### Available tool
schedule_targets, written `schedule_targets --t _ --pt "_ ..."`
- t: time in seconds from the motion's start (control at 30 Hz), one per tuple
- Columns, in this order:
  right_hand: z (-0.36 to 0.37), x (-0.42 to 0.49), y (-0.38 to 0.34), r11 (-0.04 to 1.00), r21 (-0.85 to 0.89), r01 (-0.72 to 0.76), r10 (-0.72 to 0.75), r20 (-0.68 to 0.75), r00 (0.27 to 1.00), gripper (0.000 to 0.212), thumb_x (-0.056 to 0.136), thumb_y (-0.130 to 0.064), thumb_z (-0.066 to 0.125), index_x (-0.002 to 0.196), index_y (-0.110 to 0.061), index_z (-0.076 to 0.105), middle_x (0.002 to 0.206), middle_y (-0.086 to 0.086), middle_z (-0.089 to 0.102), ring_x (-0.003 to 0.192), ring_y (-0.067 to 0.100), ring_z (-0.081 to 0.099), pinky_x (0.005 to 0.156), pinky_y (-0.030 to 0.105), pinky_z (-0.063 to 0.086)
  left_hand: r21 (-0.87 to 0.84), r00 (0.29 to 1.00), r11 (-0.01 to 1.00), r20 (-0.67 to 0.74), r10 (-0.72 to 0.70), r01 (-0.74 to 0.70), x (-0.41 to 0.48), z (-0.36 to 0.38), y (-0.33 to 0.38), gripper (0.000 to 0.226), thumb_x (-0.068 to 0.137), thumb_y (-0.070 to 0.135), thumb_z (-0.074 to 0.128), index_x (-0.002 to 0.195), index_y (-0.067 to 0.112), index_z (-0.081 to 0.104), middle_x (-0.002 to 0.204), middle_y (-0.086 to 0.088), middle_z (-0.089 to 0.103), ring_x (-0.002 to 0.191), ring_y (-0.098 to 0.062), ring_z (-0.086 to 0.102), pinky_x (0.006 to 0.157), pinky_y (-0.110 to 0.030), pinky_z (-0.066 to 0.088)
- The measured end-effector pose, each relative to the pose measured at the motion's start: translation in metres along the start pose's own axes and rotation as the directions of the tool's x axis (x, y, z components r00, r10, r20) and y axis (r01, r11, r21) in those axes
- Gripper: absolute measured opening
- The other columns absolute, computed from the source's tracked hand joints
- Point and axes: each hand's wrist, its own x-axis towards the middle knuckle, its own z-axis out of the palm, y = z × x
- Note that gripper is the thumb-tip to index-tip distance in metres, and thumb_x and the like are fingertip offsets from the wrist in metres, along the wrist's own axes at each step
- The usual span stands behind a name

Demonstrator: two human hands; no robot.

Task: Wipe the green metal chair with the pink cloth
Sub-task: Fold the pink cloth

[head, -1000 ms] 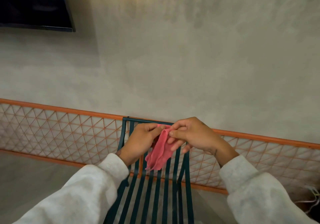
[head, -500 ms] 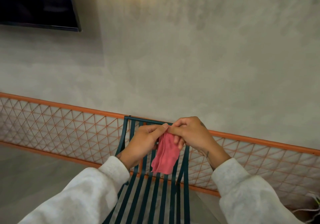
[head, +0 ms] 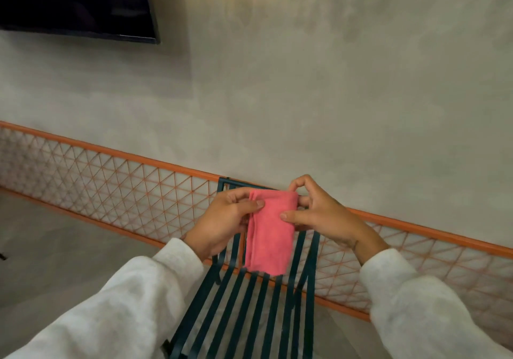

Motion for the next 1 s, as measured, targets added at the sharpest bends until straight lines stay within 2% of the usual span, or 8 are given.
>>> schedule_targets --t 0.13,0.3,0.37,0.53,0.6,0.67,0.83,1.0 --pt "0.034 0.013 0.020 0.964 0.244 -0.107 0.097 0.051 0.994 0.060 0.083 -0.010 0.080 0.131 -0.026 0.048 0.111 0.008 0.075 0.104 0.025 0.073 0.088 0.050 0.059 -0.119 0.995 0.992 -0.091 -0.045 0.034 -0.008 -0.030 -0.005 0.022 0.091 0.006 0.059 0.111 0.003 0.067 0.095 -0.008 0.067 0.087 -0.023 0.064 0.074 -0.036 0.056" --pt "0.090 0.035 0.040 0.950 0.246 -0.190 0.162 0.133 0.978 0.040 0.082 -0.016 0.080 0.120 -0.017 0.065 0.115 0.002 0.074 0.108 0.018 0.070 0.099 0.048 0.054 -0.329 0.980 0.942 -0.157 -0.125 0.067 -0.032 -0.079 -0.010 0.028 0.092 0.004 0.056 0.120 0.002 0.058 0.091 -0.007 0.065 0.079 -0.020 0.064 0.064 -0.032 0.058" --pt "0.113 0.047 0.042 0.949 0.253 -0.186 0.159 0.125 0.979 0.030 0.085 -0.013 0.077 0.114 -0.011 0.069 0.113 0.006 0.074 0.107 0.021 0.071 0.099 0.048 0.054 -0.392 0.971 0.917 -0.180 -0.160 0.078 -0.042 -0.104 -0.015 0.032 0.091 0.003 0.055 0.122 0.003 0.054 0.096 -0.008 0.060 0.080 -0.019 0.062 0.069 -0.032 0.060" --pt "0.170 0.083 0.032 0.929 0.285 -0.236 0.188 0.185 0.965 0.026 0.086 -0.007 0.073 0.112 -0.004 0.070 0.108 0.010 0.074 0.100 0.025 0.071 0.089 0.039 0.058 -0.337 0.959 0.926 -0.161 -0.234 0.170 -0.072 -0.179 -0.020 0.024 0.086 0.018 0.065 0.105 0.004 0.062 0.098 -0.008 0.062 0.089 -0.021 0.064 0.085 -0.036 0.059" --pt "0.196 0.097 0.028 0.924 0.268 -0.274 0.214 0.231 0.949 0.025 0.086 -0.009 0.074 0.110 -0.005 0.072 0.104 0.008 0.075 0.093 0.021 0.072 0.077 0.033 0.060 -0.270 0.932 0.933 -0.208 -0.297 0.237 -0.082 -0.210 -0.021 0.035 0.084 0.028 0.071 0.112 0.008 0.066 0.101 -0.006 0.067 0.095 -0.021 0.066 0.085 -0.035 0.059" --pt "0.227 0.110 0.023 0.915 0.258 -0.309 0.246 0.250 0.937 0.024 0.085 -0.012 0.075 0.108 -0.007 0.073 0.100 0.006 0.076 0.089 0.018 0.072 0.071 0.029 0.058 -0.223 0.905 0.933 -0.262 -0.336 0.282 -0.088 -0.245 -0.023 0.030 0.082 0.025 0.074 0.106 0.009 0.070 0.094 -0.005 0.069 0.084 -0.015 0.068 0.079 -0.032 0.060" --pt "0.312 0.139 0.019 0.855 0.269 -0.443 0.367 0.290 0.884 0.032 0.086 -0.016 0.075 0.115 -0.005 0.069 0.108 0.013 0.075 0.098 0.027 0.073 0.082 0.041 0.060 -0.168 0.851 0.926 -0.366 -0.378 0.339 -0.109 -0.333 -0.036 0.007 0.082 0.017 0.074 0.087 0.015 0.069 0.075 0.003 0.068 0.064 -0.008 0.064 0.060 -0.025 0.054" --pt "0.388 0.164 0.026 0.699 0.483 -0.527 0.455 0.267 0.849 0.053 0.078 0.002 0.077 0.127 -0.009 0.059 0.124 0.019 0.067 0.104 0.034 0.072 0.090 0.052 0.058 -0.250 0.787 0.898 -0.434 -0.439 0.363 -0.130 -0.410 -0.055 0.017 0.087 0.017 0.068 0.072 0.022 0.063 0.059 0.008 0.064 0.052 -0.002 0.062 0.054 -0.024 0.054"
